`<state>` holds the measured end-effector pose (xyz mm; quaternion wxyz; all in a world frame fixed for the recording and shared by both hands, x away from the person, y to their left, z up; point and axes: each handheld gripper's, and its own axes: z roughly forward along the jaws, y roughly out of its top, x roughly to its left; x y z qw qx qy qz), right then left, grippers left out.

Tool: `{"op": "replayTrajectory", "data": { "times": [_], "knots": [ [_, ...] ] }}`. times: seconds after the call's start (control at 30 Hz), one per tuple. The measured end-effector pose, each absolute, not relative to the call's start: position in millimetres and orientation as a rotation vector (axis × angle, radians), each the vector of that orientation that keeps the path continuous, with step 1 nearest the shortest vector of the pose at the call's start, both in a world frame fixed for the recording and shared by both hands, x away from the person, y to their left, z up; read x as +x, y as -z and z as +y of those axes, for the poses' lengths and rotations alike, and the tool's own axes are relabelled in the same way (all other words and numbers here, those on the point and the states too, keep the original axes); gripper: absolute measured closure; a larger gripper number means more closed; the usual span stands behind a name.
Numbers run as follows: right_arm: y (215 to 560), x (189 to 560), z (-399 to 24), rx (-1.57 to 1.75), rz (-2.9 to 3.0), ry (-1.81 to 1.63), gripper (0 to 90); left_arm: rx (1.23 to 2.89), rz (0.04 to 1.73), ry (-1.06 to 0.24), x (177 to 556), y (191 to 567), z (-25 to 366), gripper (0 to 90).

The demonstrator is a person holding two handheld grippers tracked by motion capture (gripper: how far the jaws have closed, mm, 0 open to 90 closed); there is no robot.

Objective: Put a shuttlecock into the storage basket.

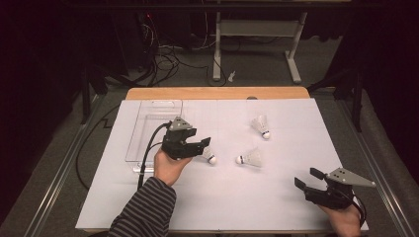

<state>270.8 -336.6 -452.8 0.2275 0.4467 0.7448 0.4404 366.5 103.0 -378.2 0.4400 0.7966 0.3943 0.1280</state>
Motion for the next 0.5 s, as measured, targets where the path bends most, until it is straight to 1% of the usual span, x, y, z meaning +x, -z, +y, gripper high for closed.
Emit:
{"op": "replayTrajectory", "data": {
  "times": [0.2, 0.4, 0.5],
  "knots": [
    [452.8, 270.8, -336.6, 1.23, 2.053, -1.215, 29.3, 2.014, 1.005, -0.281, 372.4, 377.5, 102.3, 39.1],
    [452.9, 271.1, -336.5, 1.229, 2.056, -1.214, 29.3, 2.068, 1.023, -0.229, 378.6, 376.9, 102.8, 41.5],
    [452.9, 271.0, -336.4, 1.231, 2.056, -1.214, 29.3, 2.086, 1.042, -0.225, 381.5, 376.1, 101.8, 41.5]
  ]
}}
